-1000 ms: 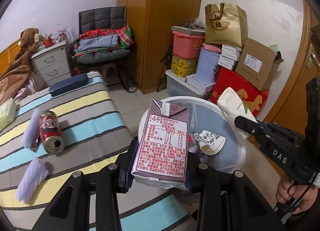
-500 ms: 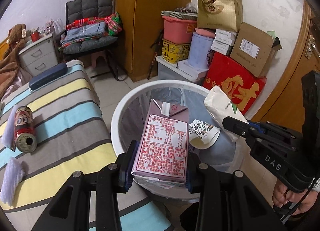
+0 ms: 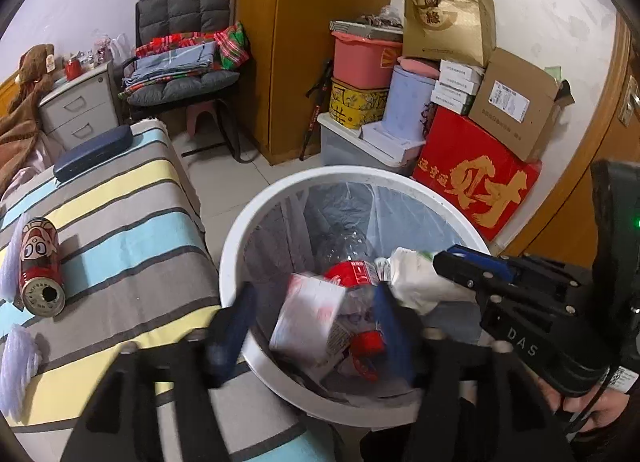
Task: Collect trash
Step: 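Open both tools to drop the carton and paper bag into the bin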
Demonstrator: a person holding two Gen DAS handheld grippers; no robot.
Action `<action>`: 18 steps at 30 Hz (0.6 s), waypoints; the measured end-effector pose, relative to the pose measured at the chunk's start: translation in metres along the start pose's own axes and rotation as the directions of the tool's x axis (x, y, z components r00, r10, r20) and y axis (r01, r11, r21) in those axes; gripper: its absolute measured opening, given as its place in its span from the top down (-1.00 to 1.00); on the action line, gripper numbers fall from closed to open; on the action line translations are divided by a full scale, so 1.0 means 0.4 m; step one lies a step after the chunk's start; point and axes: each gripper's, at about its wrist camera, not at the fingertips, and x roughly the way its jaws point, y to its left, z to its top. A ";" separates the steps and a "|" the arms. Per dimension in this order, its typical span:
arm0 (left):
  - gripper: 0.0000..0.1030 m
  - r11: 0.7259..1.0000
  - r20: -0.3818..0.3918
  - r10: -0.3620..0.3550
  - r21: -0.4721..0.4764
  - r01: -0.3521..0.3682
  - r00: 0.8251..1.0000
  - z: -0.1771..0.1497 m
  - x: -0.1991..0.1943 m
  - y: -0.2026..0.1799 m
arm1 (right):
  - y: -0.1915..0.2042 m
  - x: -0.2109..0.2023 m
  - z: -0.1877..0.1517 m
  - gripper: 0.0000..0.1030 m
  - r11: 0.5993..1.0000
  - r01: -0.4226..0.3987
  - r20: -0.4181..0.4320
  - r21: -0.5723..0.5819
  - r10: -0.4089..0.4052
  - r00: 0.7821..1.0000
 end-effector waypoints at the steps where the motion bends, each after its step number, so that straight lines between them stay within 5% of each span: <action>1: -0.26 1.000 0.005 0.005 -0.007 -0.005 1.000 0.000 -0.003 0.006 | 0.001 0.001 0.000 0.61 1.000 0.001 -0.001 -0.001 -0.001 1.000; 2: -0.26 1.000 0.005 0.006 -0.009 -0.006 1.000 0.000 -0.004 0.009 | 0.000 -0.001 -0.002 0.52 1.000 0.001 -0.003 -0.002 -0.001 1.000; 4: -0.26 1.000 0.008 0.011 -0.016 -0.011 1.000 -0.001 -0.010 0.018 | -0.003 -0.005 -0.001 0.01 1.000 0.003 0.006 0.007 -0.003 1.000; 18: -0.26 0.999 0.051 0.029 -0.047 -0.026 0.998 -0.024 -0.084 0.067 | 0.023 -0.031 0.002 -0.02 0.999 -0.014 0.045 0.038 0.013 0.999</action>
